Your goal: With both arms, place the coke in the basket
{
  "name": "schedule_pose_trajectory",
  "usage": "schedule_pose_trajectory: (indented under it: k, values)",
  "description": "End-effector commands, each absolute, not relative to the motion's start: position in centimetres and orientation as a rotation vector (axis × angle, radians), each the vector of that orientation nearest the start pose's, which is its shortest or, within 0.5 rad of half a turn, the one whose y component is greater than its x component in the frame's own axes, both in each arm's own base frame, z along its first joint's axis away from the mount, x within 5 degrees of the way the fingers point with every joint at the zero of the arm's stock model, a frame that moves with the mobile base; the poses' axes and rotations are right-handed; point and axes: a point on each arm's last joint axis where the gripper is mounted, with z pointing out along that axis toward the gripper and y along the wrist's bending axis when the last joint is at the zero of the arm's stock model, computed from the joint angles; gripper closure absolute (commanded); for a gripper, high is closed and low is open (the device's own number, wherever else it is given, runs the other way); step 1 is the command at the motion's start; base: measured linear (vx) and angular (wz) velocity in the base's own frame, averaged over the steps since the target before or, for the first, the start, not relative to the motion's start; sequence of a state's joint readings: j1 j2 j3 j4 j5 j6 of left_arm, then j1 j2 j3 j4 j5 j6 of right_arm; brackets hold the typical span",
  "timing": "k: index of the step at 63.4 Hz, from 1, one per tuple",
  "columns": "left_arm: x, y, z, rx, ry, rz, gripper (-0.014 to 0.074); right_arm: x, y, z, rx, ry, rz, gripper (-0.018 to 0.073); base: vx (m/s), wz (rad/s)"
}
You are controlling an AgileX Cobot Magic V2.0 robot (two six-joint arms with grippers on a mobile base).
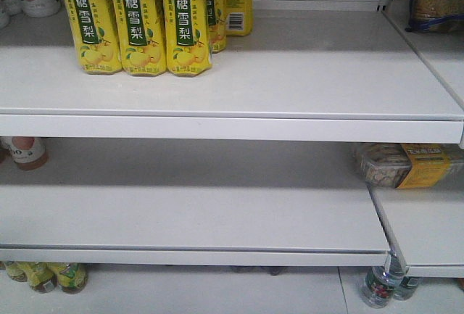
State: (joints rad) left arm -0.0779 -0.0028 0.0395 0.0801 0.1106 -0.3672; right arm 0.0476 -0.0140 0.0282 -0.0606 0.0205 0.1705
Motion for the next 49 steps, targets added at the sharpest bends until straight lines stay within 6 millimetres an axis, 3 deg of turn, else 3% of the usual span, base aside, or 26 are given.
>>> schedule_pose_trajectory:
  k: [1, 49]
  values:
    - [5.54, -0.48, 20.40, -0.077, 1.460, -0.220, 0.0601, 5.59, 0.30, 20.39, 0.042, 1.449, 0.132, 0.0565, 0.00, 0.00]
    - [5.54, -0.48, 20.40, -0.076, 1.459, -0.220, 0.0601, 5.59, 0.30, 20.40, 0.042, 1.450, 0.132, 0.0565, 0.00, 0.00]
